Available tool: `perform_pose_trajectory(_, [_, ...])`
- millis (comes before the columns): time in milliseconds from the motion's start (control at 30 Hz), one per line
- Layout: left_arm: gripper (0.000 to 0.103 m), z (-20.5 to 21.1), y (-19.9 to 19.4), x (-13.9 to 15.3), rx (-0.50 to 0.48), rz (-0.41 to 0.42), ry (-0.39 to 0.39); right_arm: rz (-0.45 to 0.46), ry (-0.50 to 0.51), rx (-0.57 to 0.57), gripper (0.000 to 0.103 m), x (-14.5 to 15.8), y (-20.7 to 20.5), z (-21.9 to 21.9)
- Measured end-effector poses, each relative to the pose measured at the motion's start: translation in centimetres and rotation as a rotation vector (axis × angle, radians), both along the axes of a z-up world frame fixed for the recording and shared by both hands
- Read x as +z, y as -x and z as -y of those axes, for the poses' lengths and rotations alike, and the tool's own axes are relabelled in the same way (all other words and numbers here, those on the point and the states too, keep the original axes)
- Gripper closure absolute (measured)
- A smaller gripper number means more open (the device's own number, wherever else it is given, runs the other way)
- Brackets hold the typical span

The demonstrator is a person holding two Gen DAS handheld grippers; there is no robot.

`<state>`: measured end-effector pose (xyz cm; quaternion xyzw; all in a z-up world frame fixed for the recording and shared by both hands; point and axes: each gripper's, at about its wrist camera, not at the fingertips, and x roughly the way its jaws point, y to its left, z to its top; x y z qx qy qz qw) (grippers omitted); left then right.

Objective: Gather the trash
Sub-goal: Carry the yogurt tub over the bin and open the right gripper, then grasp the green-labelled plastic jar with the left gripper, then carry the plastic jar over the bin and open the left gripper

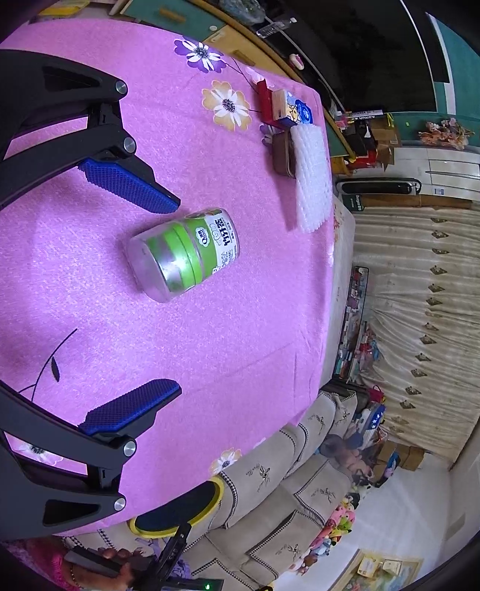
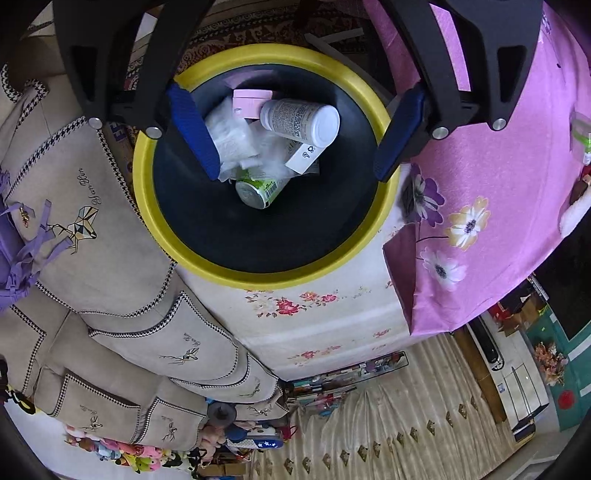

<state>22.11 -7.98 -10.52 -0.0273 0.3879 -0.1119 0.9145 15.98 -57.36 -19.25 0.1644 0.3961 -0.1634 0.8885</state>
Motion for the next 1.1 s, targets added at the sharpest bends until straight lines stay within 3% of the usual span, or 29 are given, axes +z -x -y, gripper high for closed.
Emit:
perform_pose_trajectory(367, [0.014, -0.1, -3.3, -1.7, 0.083, -0.056, -0.034, 0.014, -0.017, 0.038, 0.022, 0.3, -0.1, -0.9])
perform_pose_trajectory(633, [0.043, -1.2, -6.0, -3.9, 0.160, -0.139, -0.024, 0.022, -0.031, 0.040, 0.022, 0.4, 0.2, -0.4])
perform_pose_trajectory(833, [0.046, -0.7, -6.1, -4.1, 0.126, -0.128, -0.032, 0.034, -0.036, 0.039, 0.022, 0.7, 0.5, 0.0])
perform_pose_trajectory(1100, [0.050, 4.2, -4.7, -2.1, -0.021, -0.083, -0.035, 0.042, -0.039, 0.043, 0.022, 0.7, 1.0, 0.0])
